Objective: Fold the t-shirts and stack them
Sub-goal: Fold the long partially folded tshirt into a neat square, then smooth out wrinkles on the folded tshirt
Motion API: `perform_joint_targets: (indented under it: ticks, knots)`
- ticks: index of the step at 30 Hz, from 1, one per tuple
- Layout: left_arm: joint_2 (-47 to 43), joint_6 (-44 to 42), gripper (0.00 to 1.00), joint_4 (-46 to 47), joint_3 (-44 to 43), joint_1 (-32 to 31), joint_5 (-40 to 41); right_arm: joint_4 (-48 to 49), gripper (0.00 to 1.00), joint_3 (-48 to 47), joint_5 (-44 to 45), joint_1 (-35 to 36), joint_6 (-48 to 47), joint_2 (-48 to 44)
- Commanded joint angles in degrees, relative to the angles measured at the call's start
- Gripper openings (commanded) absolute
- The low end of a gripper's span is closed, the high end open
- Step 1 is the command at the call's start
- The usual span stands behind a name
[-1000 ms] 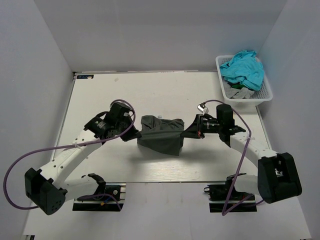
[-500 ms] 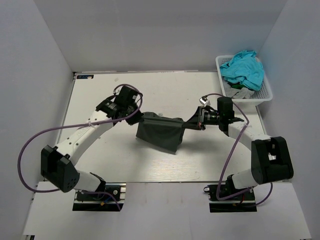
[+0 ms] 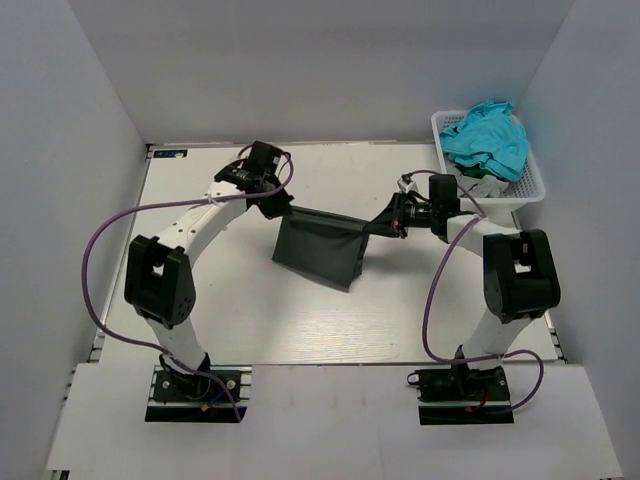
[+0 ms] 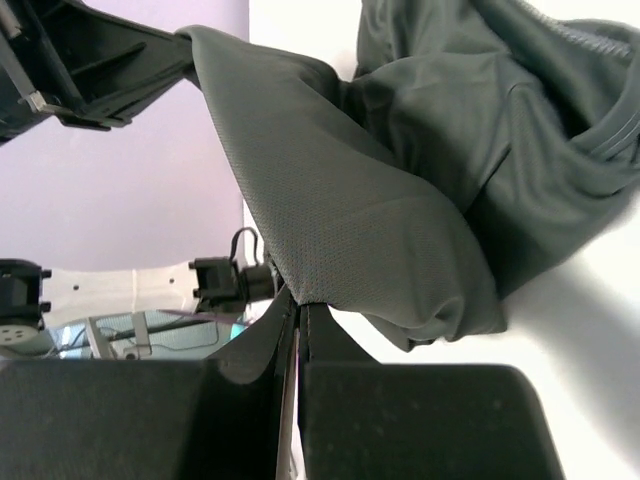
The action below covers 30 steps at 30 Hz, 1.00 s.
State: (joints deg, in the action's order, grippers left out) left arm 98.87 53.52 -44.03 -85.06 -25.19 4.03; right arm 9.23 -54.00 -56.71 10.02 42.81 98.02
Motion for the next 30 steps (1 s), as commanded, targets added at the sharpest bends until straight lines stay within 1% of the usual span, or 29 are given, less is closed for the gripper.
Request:
perform_joint_targets:
  ticks: [1, 2, 4, 5, 6, 7, 8, 9, 10, 11, 12, 13, 14, 15, 16, 17, 18, 19, 21, 22, 23, 25, 27, 30]
  knots:
    - [3.42, -2.45, 0.00, 1.84, -4.85, 2.87, 1.24, 2.10, 0.00, -4.70, 1.86, -1.49, -1.94, 4.52]
    - [6.22, -2.97, 0.00, 2.37, -5.73, 3.65, 0.37, 2.45, 0.00, -5.50, 2.82, -1.58, -1.85, 5.59]
    - [9.22, -3.86, 0.14, 4.12, -8.45, 4.36, -0.95, 3.16, 0.00, -9.27, 3.97, -2.02, -1.94, 10.85]
    - [10.63, -4.73, 0.23, 5.09, -9.42, 5.06, -2.44, 3.42, 0.00, -11.46, 5.28, -2.28, -1.76, 12.18]
    - [13.77, -6.04, 0.37, 6.57, -12.21, 5.93, -3.84, 4.29, 0.00, -13.48, 5.64, -2.37, -0.98, 15.94]
    - [15.28, -7.36, 0.56, 7.89, -13.63, 5.94, -5.34, 4.74, 0.00, -14.37, 5.99, -2.55, -0.71, 16.93]
    - [16.78, -8.77, 0.77, 9.04, -15.30, 5.94, -6.31, 5.09, 0.11, -17.17, 6.52, -2.55, -0.62, 18.60]
    - [18.27, -9.48, 0.89, 9.92, -18.71, 5.94, -5.71, 5.53, 0.11, -19.54, 6.52, -2.64, -0.36, 19.83]
    - [20.90, -10.09, 1.00, 9.93, -20.48, 6.46, -5.70, 5.27, 0.34, -21.92, 7.83, -3.07, -0.36, 21.06]
    - [22.06, -11.06, 1.00, 9.93, -24.59, 6.47, -6.40, 5.01, 0.57, -22.90, 9.23, -3.08, -1.14, 21.07]
    - [23.20, -12.54, 1.00, 7.75, -26.89, 6.47, -6.41, 2.48, 0.90, -25.95, 10.81, -3.17, -2.45, 20.99]
    - [24.60, -13.34, 1.00, 6.34, -29.00, 6.47, -5.71, 0.98, 0.91, -26.85, 11.87, -2.90, -3.51, 19.77]
    - [24.62, -14.13, 1.00, 5.54, -30.85, 6.47, -5.70, -1.04, 0.91, -27.82, 14.15, -2.73, -6.83, 19.41]
    - [24.09, -15.53, 1.00, 5.53, -30.87, 6.47, -5.09, -2.89, 0.91, -30.09, 15.73, -2.55, -8.43, 18.80]
    - [23.31, -16.85, 1.00, 6.49, -29.57, 5.95, -5.96, -8.65, 0.91, -30.46, 16.36, -2.03, -12.62, 17.22]
    - [21.04, -18.26, 1.00, 7.81, -26.16, 5.25, -6.58, -9.05, 0.91, -30.47, 17.76, -1.94, -13.79, 16.60]
    - [19.80, -19.84, 1.00, 9.91, -24.21, 5.24, -7.80, -13.67, 0.91, -29.16, 18.38, -1.94, -15.54, 15.03]
    - [18.65, -20.81, 1.00, 11.23, -22.19, 4.72, -9.55, -14.67, 0.91, -28.36, 19.34, -1.76, -16.87, 14.05]
    - [15.76, -20.82, 1.00, 13.78, -14.82, 4.19, -13.85, -16.96, 0.91, -25.04, 21.98, -1.32, -19.50, 10.46]
    - [14.96, -20.82, 1.00, 14.93, -14.79, 4.18, -15.18, -17.49, 0.91, -24.15, 22.51, -1.06, -19.86, 9.57]
    - [14.34, -20.82, 1.00, 15.72, -11.83, 3.40, -16.06, -18.11, 0.91, -22.75, 22.95, 0.16, -20.22, 6.95]
    - [13.28, -20.30, 1.00, 18.09, -8.04, 2.26, -18.00, -18.99, 0.91, -20.02, 26.10, 0.96, -21.10, 5.79]
    - [13.28, -19.50, 1.00, 18.80, -6.18, 1.11, -18.53, -19.34, 0.91, -18.78, 27.35, 2.71, -21.28, 3.68]
    - [13.98, -17.75, 1.00, 18.81, -3.46, -0.30, -19.67, -16.71, 0.91, -15.09, 25.08, 4.30, -19.34, 3.67]
